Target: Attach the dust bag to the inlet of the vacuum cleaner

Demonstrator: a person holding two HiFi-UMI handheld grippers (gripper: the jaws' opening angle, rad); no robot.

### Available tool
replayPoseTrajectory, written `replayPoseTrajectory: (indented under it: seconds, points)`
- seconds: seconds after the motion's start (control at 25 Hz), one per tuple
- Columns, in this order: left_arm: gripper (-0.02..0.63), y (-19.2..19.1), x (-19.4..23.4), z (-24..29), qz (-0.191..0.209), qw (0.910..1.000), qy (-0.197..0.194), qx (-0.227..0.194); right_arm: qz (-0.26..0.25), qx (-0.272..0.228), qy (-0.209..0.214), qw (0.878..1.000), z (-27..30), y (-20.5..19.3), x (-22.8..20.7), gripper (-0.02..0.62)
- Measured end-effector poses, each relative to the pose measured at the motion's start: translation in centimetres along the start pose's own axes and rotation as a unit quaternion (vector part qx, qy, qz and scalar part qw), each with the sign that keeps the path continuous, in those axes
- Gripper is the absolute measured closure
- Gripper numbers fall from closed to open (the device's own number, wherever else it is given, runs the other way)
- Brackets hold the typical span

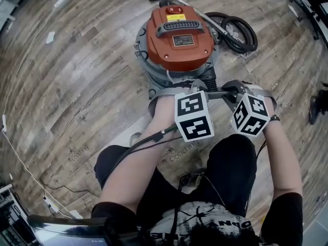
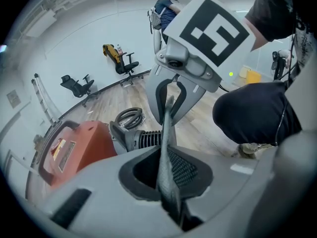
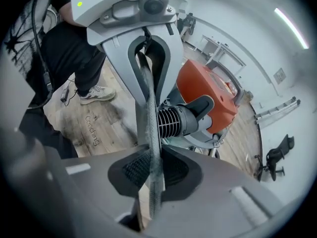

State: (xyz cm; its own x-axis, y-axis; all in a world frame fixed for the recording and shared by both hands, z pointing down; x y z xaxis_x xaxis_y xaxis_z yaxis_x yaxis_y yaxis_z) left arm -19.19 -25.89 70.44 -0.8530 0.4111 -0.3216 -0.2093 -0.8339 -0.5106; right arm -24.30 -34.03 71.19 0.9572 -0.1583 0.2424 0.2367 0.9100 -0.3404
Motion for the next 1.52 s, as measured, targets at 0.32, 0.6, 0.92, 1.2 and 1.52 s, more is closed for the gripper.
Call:
replayPoseTrajectory:
  seconds: [0.32, 0.6, 0.92, 1.2, 1.52]
  points:
    - [0.577, -1.2, 0.0, -0.3, -0.033, 0.9994, -0.005, 0.002, -0.104, 0.05, -0.022, 0.993, -1.5, 2.5, -0.1, 0.554]
    - [0.577, -1.1, 0.8, 0.1, -0.026, 0.9996, 0.007, 0.003, -0.025, 0.019, -0.002, 1.0, -0.1, 1.7, -1.3, 0.549]
    - [0.576, 0.0, 1.3, 0.2, -0.03, 0.9995, 0.002, -0.011, -0.014, 0.009, -0.022, 1.0, 0.2, 0.7, -1.6, 0.545]
    - [0.578, -1.6, 1.2, 0.3, -0.06, 0.9981, -0.012, 0.001, -0.053, 0.022, -0.027, 0.998, -0.9, 2.9, -1.3, 0.549]
    - [0.575, -1.5, 2.6, 1.1, -0.04, 0.9992, -0.006, 0.002, -0.002, 0.006, -0.017, 1.0, -0.4, 2.1, -2.6, 0.546]
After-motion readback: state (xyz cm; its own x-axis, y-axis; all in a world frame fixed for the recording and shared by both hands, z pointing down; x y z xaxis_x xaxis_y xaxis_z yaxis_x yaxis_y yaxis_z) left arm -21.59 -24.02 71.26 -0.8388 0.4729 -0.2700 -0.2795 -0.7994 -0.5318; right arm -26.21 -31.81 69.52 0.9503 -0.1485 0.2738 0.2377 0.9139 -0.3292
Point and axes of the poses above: the fingertips, and each gripper's own axes: z forward along the fingers, x to its left, y out of its top, the point moved 8 cm from there along -z, backward along the fingers, and after that the axes turned 15 degrees about z, right-handed, at the moved point
